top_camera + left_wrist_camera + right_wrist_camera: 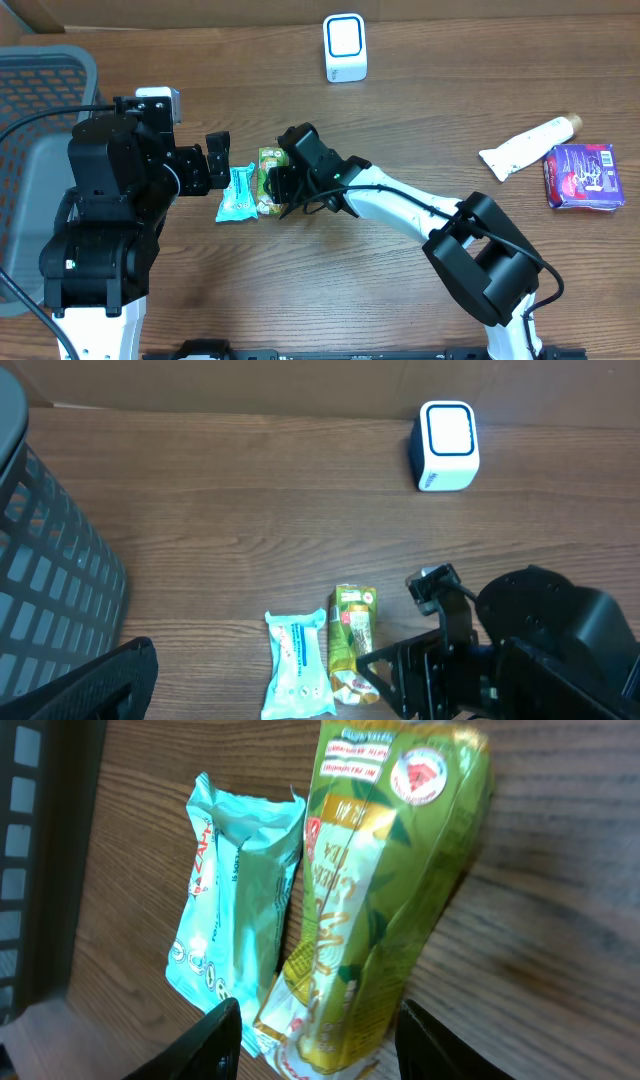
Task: Scan the item barcode
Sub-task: 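Reach the right gripper to the green tea packet, then grasp the green tea packet with the right gripper and lift it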
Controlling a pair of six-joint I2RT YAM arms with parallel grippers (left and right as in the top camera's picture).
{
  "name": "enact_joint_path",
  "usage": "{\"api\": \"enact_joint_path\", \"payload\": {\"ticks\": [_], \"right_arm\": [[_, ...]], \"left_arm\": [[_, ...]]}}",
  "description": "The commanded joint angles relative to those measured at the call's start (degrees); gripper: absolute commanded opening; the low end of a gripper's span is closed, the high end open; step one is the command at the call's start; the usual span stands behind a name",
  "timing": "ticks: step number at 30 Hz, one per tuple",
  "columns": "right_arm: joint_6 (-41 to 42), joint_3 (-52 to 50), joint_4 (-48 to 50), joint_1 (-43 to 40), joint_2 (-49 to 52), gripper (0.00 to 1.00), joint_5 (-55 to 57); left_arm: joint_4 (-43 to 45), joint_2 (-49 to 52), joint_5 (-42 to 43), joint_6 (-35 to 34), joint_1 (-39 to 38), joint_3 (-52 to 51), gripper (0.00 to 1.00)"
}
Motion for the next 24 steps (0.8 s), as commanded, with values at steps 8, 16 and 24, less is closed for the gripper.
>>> {"api": "enact_joint_path", "payload": {"ticks": [8, 16, 24], "right_arm": [[6.3, 0.9, -3.8, -0.7, 2.7, 0.45, 5.7], [9.1, 0.9, -11.0, -4.7, 2.7, 0.39, 4.4], [0.7, 1.3, -12.4, -10.4, 2.7, 0.37, -8.5]], "left_arm": [[0.0, -0.3, -0.2, 0.5, 0.0, 0.9, 1.00], [0.0, -0.3, -0.2, 0.5, 0.0, 0.9, 1.00], [0.0, -0.3, -0.2, 0.5, 0.0, 0.9, 1.00]]}}
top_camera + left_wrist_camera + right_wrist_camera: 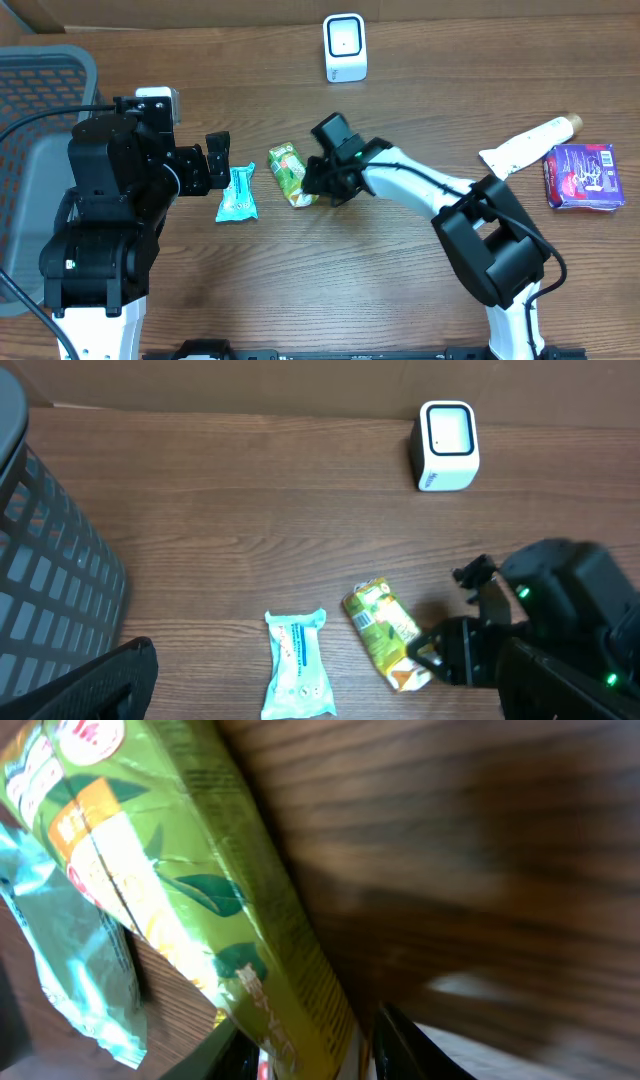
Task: Scan the item barcode
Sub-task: 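Grasp the green tea packet with the right gripper and lift it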
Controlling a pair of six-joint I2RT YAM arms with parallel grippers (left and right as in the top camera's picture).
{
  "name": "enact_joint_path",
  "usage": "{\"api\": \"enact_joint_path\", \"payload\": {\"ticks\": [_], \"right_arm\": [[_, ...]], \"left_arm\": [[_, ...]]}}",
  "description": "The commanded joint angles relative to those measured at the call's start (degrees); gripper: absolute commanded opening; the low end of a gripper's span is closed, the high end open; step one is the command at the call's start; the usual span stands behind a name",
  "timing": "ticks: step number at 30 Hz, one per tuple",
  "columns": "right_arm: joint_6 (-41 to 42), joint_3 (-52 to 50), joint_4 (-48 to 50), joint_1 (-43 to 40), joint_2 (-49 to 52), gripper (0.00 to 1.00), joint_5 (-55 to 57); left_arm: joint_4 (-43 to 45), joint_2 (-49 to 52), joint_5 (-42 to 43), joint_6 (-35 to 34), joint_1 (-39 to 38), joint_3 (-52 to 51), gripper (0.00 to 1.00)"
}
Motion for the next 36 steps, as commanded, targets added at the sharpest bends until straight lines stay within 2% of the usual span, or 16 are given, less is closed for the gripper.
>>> {"api": "enact_joint_path", "payload": {"ticks": [1, 6, 9, 12, 15, 16, 30, 36], "right_arm": [[-6.3, 0.6, -0.4, -3.1, 0.7, 0.37, -6.5], [-8.4, 0.6, -0.9, -4.6, 0.7, 0.29, -10.0], [-13.9, 0.6, 0.2, -4.6, 0.7, 0.31, -11.5], [-22.7, 0.7, 1.6, -4.7, 0.7, 0.51, -11.5], [-29.3, 0.9, 2.2, -5.0, 0.7, 0.63, -11.5], [-30.2, 0.9, 2.8, -5.1, 0.7, 0.64, -11.5], [-30.4, 0.9, 6.0, -2.3, 2.9, 0.72, -9.2], [-30.4, 0.9, 6.5, -2.1, 3.1, 0.72, -9.1]], "left_arm": [[0.0, -0.3, -0.2, 0.5, 0.0, 0.9, 1.00], [0.0, -0.3, -0.2, 0.5, 0.0, 0.9, 1.00], [0.0, -0.3, -0.2, 0.5, 0.0, 0.9, 1.00], [0.0, -0.3, -0.2, 0.5, 0.0, 0.9, 1.00], [0.0, -0.3, -0.2, 0.5, 0.0, 0.9, 0.99], [0.0, -0.3, -0.2, 0.5, 0.0, 0.9, 0.99], [0.0, -0.3, -0.2, 0.5, 0.0, 0.9, 1.00], [0.0, -0.3, -0.2, 0.5, 0.0, 0.9, 1.00]]}}
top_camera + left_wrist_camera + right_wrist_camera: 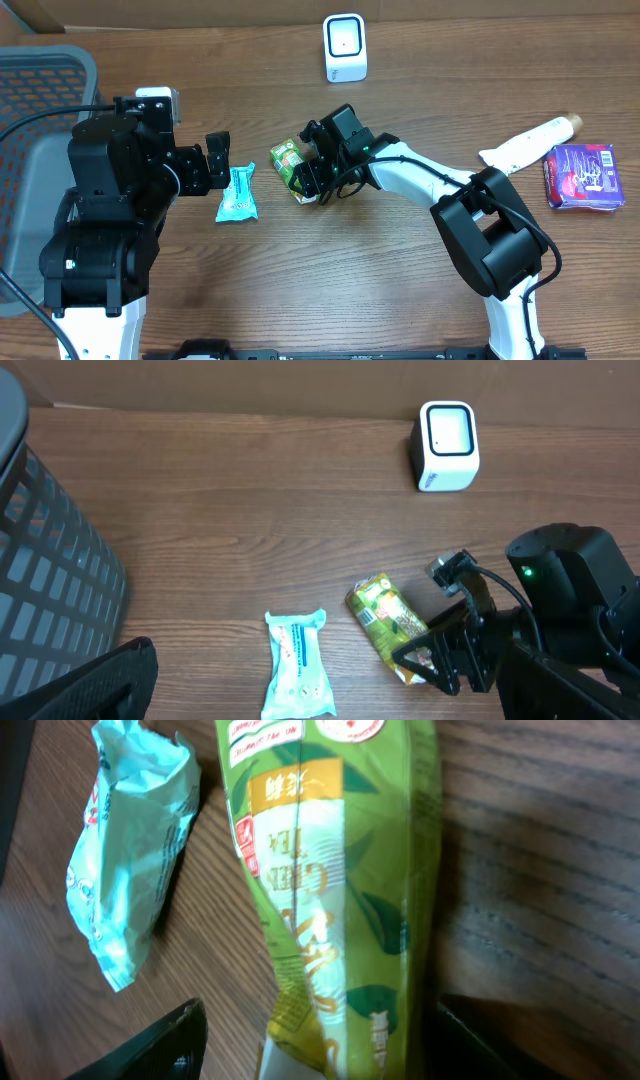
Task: Scan the item barcode
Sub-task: 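Grasp the green tea packet with the right gripper and lift it, then hold the green tea packet barcode in front of the scanner window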
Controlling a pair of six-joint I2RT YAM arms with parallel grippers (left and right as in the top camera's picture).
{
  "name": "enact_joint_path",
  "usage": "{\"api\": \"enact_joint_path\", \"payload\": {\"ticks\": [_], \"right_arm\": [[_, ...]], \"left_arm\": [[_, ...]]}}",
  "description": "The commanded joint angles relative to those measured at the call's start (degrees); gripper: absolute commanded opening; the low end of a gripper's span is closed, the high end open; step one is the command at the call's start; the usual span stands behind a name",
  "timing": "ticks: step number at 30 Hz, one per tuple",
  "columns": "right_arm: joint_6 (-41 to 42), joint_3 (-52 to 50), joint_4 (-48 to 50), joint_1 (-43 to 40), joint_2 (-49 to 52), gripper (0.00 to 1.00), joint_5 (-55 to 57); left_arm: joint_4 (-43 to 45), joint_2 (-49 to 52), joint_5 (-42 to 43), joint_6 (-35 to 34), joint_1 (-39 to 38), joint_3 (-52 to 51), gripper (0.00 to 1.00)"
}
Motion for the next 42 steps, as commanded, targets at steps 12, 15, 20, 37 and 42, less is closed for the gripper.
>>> {"api": "enact_joint_path", "payload": {"ticks": [12, 15, 20, 37, 42], "right_arm": [[-1.3, 0.8, 0.2, 0.6, 0.9, 0.32, 0.6], [-1.3, 0.8, 0.3, 0.6, 0.9, 0.22, 0.7], [0.2, 2.3, -2.3, 0.2, 0.9, 0.08, 0.1], [-2.0, 7.7, -11.2, -14.7, 0.7, 0.04, -52.0], [-2.6, 7.7, -11.7, -19.9, 0.4, 0.04, -62.6]], "left_arm": [[0.1, -0.3, -0.2, 0.5, 0.0, 0.9, 1.00], [0.1, -0.3, -0.2, 0.5, 0.0, 0.9, 1.00], [0.1, -0.3, -0.2, 0.5, 0.0, 0.9, 1.00], [0.1, -0.3, -0.2, 0.5, 0.0, 0.9, 1.00], [0.1, -0.3, -0.2, 0.5, 0.0, 0.9, 1.00]]}}
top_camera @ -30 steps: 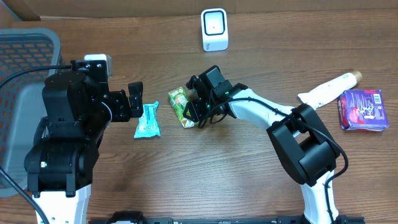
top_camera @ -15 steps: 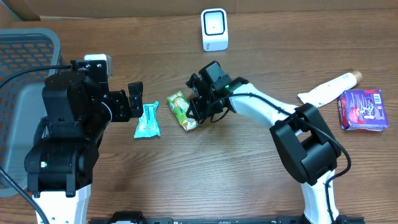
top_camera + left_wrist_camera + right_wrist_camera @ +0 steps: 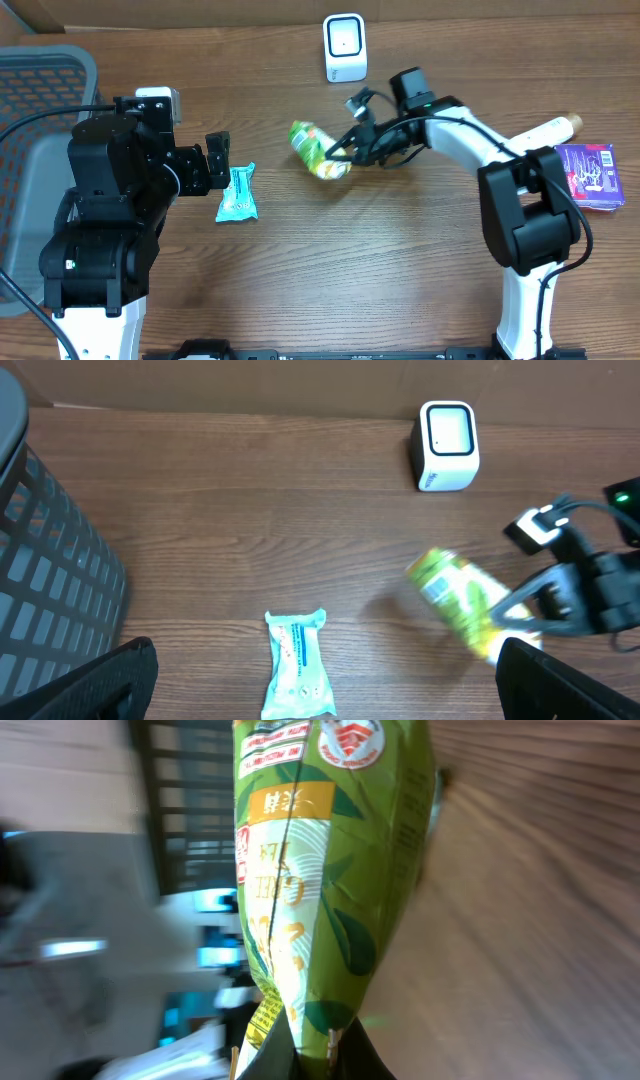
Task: Scan the item barcode
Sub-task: 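Hold the green tea packet barcode in front of the scanner window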
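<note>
My right gripper (image 3: 352, 153) is shut on one end of the green tea packet (image 3: 318, 150), holding it off the table below and left of the white scanner (image 3: 345, 47). In the right wrist view the green tea packet (image 3: 330, 870) fills the frame, pinched at its lower end by my right gripper (image 3: 300, 1045). The left wrist view shows the green tea packet (image 3: 462, 600) blurred in the air, right of the scanner's (image 3: 447, 444) line. My left gripper (image 3: 215, 165) stands open beside the light blue packet (image 3: 237, 193), apart from it.
A grey basket (image 3: 40, 140) stands at the far left. A white tube (image 3: 528, 146) and a purple packet (image 3: 584, 176) lie at the right edge. The light blue packet (image 3: 299, 676) lies flat between my left fingers' line of view.
My right gripper was open around the green tea packet lying on the table. Now it is shut on the packet and holds it raised, farther right and nearer the scanner. The left arm is unchanged.
The green tea packet lay against the light blue packet with my right gripper open at it. Then it lay turned and apart from the blue packet. Then my right gripper stood open over it. Now the packet is gripped and lifted toward the scanner.
</note>
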Controlling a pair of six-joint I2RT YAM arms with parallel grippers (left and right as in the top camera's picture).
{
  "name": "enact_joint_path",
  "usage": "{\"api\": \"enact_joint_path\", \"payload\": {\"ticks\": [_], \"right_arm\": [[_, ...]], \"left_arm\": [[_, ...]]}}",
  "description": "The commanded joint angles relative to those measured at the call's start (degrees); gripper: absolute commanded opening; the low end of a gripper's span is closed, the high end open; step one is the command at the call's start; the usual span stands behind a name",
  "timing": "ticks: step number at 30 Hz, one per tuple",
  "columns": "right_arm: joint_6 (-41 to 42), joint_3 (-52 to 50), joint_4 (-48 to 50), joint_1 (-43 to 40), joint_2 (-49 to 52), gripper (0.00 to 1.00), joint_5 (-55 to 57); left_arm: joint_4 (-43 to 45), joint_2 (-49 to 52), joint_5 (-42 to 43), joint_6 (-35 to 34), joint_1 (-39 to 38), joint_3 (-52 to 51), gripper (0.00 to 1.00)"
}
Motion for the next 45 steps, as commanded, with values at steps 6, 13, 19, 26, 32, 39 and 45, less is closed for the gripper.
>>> {"api": "enact_joint_path", "payload": {"ticks": [6, 13, 19, 26, 32, 39, 45], "right_arm": [[-1.6, 2.6, -1.2, -8.1, -5.7, 0.04, -14.1], [-1.6, 2.6, -0.9, -14.1, -17.1, 0.04, -14.0], [4.4, 2.6, -1.5, -15.8, -24.2, 0.04, 6.3], [3.6, 9.8, -13.0, -6.9, -26.4, 0.04, 54.2], [-1.2, 22.4, -14.8, 1.8, -25.8, 0.04, 86.3], [-19.6, 24.1, -0.4, 8.1, -20.7, 0.04, 103.0], [-37.0, 24.1, 11.5, 8.5, -11.8, 0.04, 105.8]], "left_arm": [[0.0, -0.3, -0.2, 0.5, 0.0, 0.9, 0.99], [0.0, -0.3, -0.2, 0.5, 0.0, 0.9, 1.00], [0.0, -0.3, -0.2, 0.5, 0.0, 0.9, 1.00], [0.0, -0.3, -0.2, 0.5, 0.0, 0.9, 1.00], [0.0, -0.3, -0.2, 0.5, 0.0, 0.9, 1.00], [0.0, -0.3, -0.2, 0.5, 0.0, 0.9, 1.00], [0.0, -0.3, -0.2, 0.5, 0.0, 0.9, 1.00]]}}
